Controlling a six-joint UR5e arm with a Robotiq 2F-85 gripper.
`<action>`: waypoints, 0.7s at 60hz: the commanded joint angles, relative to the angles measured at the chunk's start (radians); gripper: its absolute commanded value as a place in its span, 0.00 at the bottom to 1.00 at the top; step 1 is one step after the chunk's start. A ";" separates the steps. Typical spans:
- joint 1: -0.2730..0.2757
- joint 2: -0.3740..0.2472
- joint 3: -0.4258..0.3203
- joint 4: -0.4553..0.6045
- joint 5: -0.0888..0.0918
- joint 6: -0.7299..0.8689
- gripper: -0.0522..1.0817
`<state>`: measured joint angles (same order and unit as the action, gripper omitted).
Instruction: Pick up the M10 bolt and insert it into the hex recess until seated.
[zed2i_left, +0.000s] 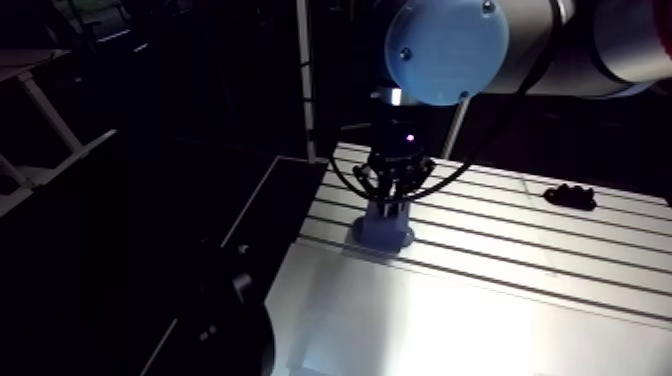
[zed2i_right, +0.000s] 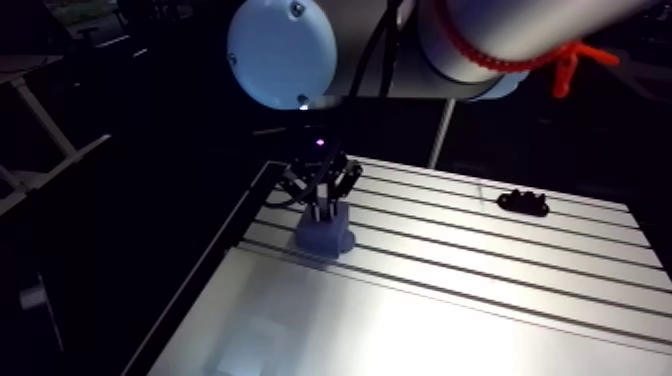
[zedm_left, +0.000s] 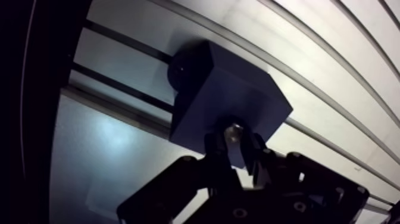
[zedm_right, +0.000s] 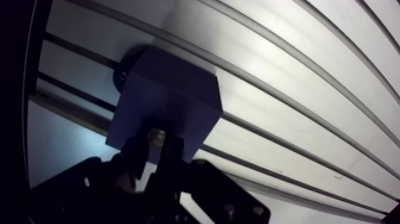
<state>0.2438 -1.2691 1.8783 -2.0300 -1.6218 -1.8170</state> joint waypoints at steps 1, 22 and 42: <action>0.000 0.000 0.000 0.001 0.000 -0.015 0.68; -0.001 0.000 -0.001 0.000 -0.002 -0.035 0.68; -0.001 0.001 -0.008 -0.002 -0.007 -0.071 0.68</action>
<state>0.2427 -1.2692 1.8733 -2.0303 -1.6256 -1.8606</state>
